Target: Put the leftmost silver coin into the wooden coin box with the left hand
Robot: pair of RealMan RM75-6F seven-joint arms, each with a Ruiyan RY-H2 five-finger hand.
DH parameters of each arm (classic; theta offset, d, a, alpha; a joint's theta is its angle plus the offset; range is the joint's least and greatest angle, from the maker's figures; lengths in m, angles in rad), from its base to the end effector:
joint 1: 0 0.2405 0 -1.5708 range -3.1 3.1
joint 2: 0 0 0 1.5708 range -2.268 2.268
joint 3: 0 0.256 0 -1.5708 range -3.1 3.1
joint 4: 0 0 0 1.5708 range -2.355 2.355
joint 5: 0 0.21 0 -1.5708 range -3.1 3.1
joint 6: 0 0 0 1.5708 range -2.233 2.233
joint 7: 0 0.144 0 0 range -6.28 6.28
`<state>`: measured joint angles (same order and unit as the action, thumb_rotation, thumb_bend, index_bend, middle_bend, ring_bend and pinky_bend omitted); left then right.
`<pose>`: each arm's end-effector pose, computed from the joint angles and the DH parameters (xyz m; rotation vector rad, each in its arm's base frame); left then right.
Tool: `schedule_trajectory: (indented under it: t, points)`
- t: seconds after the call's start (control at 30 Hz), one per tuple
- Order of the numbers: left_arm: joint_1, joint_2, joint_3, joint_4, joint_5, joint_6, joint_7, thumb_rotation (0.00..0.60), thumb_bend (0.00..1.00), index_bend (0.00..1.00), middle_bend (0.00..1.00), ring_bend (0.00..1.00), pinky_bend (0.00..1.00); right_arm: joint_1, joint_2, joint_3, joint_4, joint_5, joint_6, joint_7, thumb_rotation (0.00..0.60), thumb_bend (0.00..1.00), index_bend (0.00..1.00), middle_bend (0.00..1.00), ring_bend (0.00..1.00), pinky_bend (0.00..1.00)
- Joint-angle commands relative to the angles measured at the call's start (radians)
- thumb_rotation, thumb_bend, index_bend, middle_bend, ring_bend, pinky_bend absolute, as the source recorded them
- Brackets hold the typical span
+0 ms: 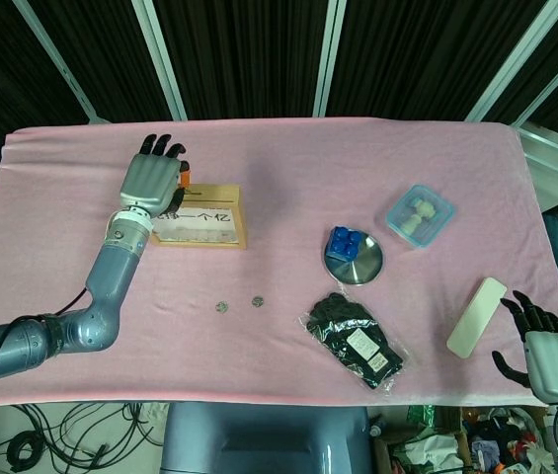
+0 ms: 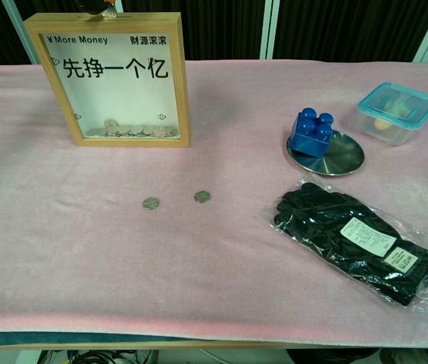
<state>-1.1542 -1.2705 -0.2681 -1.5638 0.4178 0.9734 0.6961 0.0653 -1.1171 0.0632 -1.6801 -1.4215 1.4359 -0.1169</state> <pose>-0.0609 0.4427 0.0939 -1.6585 -0.8016 -0.7647 -0.3126 -0.1761 0.1524 1.3553 -0.9416 0.7959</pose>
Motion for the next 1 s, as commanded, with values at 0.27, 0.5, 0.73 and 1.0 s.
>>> schedule_trajectory:
  t: [0.27,0.5,0.73,1.0]
  points:
    - [-0.007,0.013,0.009,-0.015,-0.001,-0.013,0.005,0.600,0.48,0.35,0.15,0.00,0.00,0.000,0.000,0.001,0.001,0.001,-0.002,0.010,0.600,0.22,0.17,0.06,0.17,0.18]
    - [-0.004,0.032,0.006,-0.037,0.015,-0.020,-0.014,0.600,0.48,0.21,0.15,0.00,0.00,0.001,0.000,0.003,0.000,0.003,-0.002,0.011,0.600,0.22,0.17,0.06,0.17,0.18]
    - [0.022,0.083,-0.016,-0.112,0.085,0.023,-0.064,0.600,0.48,0.20,0.15,0.00,0.00,0.001,0.000,0.003,0.001,0.006,-0.003,0.010,0.600,0.22,0.17,0.06,0.17,0.18]
    - [0.201,0.211,0.086,-0.396,0.308,0.269,-0.074,0.600,0.47,0.20,0.13,0.00,0.00,0.003,-0.003,0.003,0.004,0.004,-0.004,0.007,0.600,0.22,0.17,0.06,0.17,0.18]
